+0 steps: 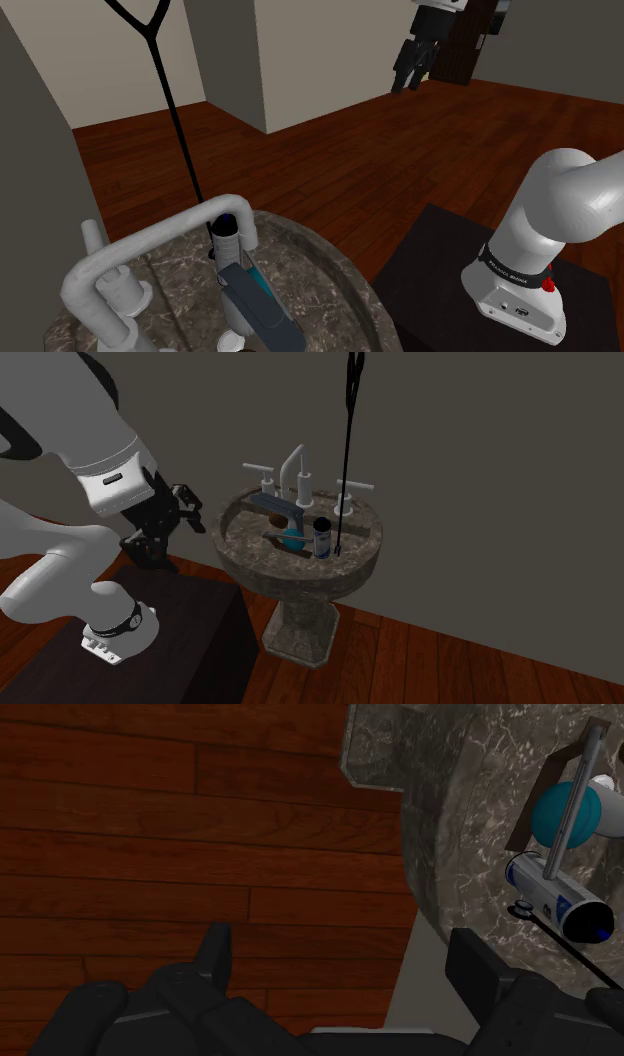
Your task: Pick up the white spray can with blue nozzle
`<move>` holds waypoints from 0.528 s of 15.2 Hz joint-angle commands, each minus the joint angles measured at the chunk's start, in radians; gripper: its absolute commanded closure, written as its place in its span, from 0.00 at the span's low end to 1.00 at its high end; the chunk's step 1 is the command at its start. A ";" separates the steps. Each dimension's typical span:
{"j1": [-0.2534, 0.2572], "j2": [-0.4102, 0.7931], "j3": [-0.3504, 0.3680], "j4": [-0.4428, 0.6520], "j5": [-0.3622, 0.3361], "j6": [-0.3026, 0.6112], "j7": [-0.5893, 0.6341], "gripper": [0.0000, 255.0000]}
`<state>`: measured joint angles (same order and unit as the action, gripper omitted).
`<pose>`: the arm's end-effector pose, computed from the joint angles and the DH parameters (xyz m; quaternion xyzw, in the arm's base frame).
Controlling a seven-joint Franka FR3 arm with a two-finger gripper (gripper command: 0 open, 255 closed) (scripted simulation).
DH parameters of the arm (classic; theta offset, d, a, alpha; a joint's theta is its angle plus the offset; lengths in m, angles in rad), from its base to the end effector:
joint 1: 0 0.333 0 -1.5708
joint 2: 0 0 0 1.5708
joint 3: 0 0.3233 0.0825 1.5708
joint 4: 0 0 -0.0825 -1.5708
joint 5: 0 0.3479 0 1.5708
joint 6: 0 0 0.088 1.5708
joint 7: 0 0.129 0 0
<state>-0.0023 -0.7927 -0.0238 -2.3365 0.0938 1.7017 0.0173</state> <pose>0.2805 0.0011 0.5976 -0.9951 0.0212 -0.0787 0.0552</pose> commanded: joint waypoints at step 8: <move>0.049 0.044 0.145 -0.100 0.055 0.216 0.106 0.00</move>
<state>0.0406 -0.7530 0.1021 -2.4195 0.1423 1.8837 0.1100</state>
